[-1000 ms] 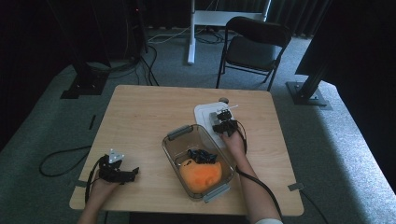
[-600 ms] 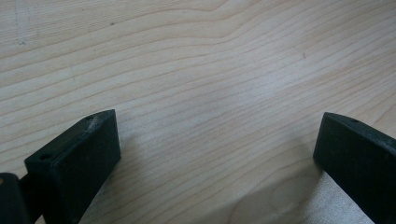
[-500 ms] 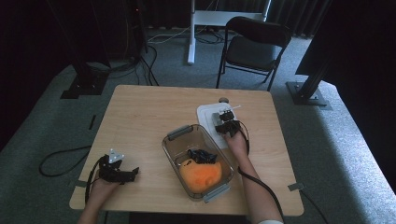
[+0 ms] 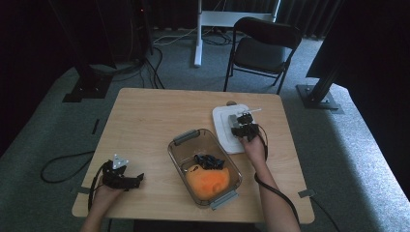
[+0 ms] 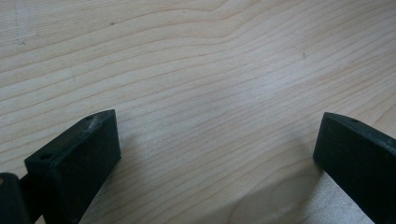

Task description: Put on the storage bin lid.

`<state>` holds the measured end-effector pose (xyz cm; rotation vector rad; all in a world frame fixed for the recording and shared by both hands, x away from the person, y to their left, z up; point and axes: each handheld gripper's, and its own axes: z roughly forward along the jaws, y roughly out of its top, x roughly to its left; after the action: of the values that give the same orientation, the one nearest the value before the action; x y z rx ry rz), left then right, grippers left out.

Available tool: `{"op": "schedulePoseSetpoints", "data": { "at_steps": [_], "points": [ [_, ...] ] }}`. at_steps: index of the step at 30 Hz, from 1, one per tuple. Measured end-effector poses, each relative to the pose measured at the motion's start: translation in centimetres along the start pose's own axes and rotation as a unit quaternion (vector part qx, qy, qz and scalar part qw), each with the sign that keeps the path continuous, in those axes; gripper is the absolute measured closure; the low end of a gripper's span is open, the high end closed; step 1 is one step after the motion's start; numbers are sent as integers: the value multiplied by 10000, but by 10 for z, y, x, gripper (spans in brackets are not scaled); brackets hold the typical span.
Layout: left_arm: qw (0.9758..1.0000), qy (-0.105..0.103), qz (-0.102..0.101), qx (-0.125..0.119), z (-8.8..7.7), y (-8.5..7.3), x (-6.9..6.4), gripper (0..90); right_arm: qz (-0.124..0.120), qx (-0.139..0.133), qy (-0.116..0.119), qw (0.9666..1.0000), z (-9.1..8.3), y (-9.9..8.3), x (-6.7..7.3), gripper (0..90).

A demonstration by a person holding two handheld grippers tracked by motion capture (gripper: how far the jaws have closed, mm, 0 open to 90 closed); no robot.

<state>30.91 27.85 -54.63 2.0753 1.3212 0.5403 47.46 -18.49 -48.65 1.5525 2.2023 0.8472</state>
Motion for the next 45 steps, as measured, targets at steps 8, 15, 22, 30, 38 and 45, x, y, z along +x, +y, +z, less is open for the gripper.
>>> {"op": "schedulePoseSetpoints", "data": {
  "at_steps": [8, 15, 22, 30, 38, 45],
  "points": [
    [10000, 1, 1, 0, 0, 0, 0, 10, 86, -69, 3, 9999, -22, -7, -8, 675],
    [10000, 1, 0, 0, 0, 0, 0, 10, 113, -161, 37, 9998, -39, -14, -9, 675],
    [10000, 0, -1, 0, 0, 0, 0, 9, 68, -364, 44, 9993, -68, -20, -11, 675],
    [10000, 1, 0, 0, 0, 0, 0, 10, 5, -583, 46, 9983, -98, -20, -9, 675],
    [10000, 12, -2, -1, 0, 0, 0, 10, -188, -863, 129, 9960, -131, -18, 7, 675],
    [10000, 13, -9, -5, 0, 0, 0, 10, -251, -1034, 430, 9934, -150, -19, 21, 675]
  ]
}}
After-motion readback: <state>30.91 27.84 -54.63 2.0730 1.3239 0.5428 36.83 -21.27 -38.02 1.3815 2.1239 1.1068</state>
